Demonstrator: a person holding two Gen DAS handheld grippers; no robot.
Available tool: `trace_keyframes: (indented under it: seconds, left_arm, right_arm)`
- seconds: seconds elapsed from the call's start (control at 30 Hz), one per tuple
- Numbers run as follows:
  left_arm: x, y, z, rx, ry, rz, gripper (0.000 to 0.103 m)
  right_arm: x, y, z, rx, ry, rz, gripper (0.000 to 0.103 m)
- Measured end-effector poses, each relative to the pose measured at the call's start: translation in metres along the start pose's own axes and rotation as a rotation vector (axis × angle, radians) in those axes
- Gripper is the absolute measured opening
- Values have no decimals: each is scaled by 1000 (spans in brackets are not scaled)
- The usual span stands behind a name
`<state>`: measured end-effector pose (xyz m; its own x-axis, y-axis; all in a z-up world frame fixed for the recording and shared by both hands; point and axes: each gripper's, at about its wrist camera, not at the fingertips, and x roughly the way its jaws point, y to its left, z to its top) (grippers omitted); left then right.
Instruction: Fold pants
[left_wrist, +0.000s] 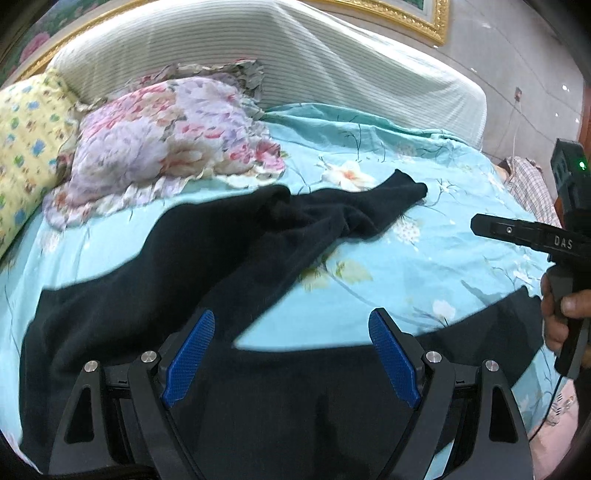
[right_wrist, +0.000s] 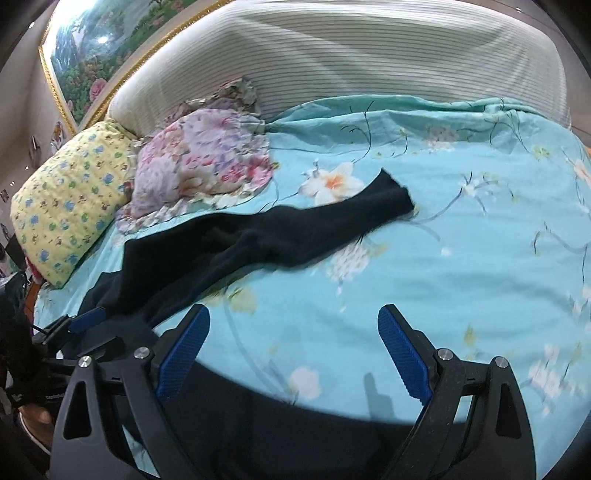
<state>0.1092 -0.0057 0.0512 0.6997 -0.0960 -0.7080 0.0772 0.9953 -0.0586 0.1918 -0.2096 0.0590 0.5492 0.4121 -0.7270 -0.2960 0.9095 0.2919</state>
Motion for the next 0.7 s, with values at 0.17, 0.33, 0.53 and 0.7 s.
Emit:
trace_keyframes:
  seconds: [0.17, 0.33, 0.53, 0.7]
  left_arm:
    - [25, 6, 32, 21, 35, -20, 87]
    - [54, 15, 64, 38, 75, -28, 87]
    - [88, 20, 102, 95, 114, -55, 87]
    - [122, 25, 128, 135, 156, -82, 87]
  right_arm:
    - [19, -18, 32, 2, 19, -2, 93]
    - [41, -37, 65, 11, 37, -13, 93]
    - [75, -64, 104, 4, 86, -56, 82]
    - [105, -85, 132, -5, 128, -92, 75]
